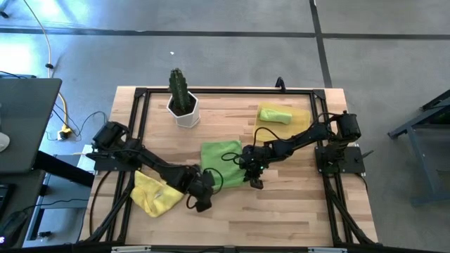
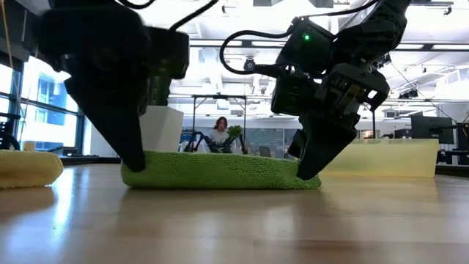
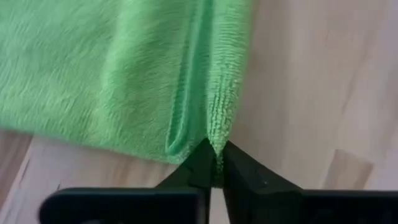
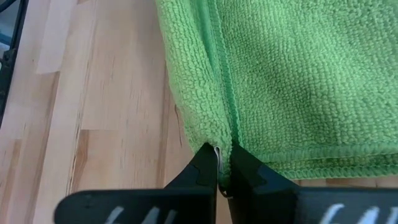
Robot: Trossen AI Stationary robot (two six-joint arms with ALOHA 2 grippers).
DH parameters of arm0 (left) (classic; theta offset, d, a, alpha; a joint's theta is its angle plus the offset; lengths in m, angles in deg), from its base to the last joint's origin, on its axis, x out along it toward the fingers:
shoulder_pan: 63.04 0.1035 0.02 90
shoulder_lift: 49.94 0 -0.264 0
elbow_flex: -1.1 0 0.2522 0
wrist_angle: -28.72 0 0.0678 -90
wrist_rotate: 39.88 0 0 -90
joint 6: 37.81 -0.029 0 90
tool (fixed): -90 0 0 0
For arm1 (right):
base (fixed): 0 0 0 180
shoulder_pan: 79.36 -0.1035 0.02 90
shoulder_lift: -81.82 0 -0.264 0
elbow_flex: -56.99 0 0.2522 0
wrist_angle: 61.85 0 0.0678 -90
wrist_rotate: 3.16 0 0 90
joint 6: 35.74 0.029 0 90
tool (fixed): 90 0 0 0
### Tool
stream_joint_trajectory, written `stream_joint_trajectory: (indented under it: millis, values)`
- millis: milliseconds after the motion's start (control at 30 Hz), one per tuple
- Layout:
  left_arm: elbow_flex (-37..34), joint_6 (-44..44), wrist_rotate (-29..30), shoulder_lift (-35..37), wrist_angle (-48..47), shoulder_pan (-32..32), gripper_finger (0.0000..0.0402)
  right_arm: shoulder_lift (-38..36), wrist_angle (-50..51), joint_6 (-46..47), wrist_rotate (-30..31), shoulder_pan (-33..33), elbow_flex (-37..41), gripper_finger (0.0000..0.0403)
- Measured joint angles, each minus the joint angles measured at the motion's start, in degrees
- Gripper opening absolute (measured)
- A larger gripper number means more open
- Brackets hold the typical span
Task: Roll microfiber towels into tight, uniform cylinder then place into a basket
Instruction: Roll the green microfiber cloth
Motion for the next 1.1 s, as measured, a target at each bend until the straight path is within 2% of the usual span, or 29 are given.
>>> stream_joint_trajectory:
  millis: [167,267,367,467,700,867,967,1100]
  values:
    - [0.0,9.0,-2.2,0.0,-2.9,2.7,0.001,0.0,0.0,0.0,-0.3,0.0,0.0,0.0001]
    - [0.0,12.1,-6.5,0.0,-3.5,4.7,0.0004,0.1,-0.1,-0.1,-1.8,0.1,0.0,0.0001]
    - [0.0,12.2,-11.3,0.0,-3.7,6.9,0.0003,0.1,-0.2,-0.3,-1.9,0.0,0.0,0.0001]
    - [0.0,11.9,-13.7,0.0,-4.2,9.2,0.0002,0.1,-0.2,-1.0,-2.1,0.0,0.0,0.0001]
    - [0.0,10.3,-15.7,-0.5,-5.3,13.2,0.0001,0.1,-0.2,-1.1,-2.2,0.0,0.0,0.0001]
    - [0.3,10.2,-15.8,-2.4,-5.6,13.6,0.0001,-0.6,0.1,-5.3,-2.4,0.0,0.0,0.0001]
    - [0.3,8.9,-15.5,-2.8,-4.6,13.6,0.0001,-2.8,2.5,-8.8,-1.7,0.0,0.2,0.0019]
    - [0.2,8.3,-14.7,-2.8,-4.0,13.6,0.0001,-7.8,6.5,-15.8,-0.2,-0.4,0.3,0.0081]
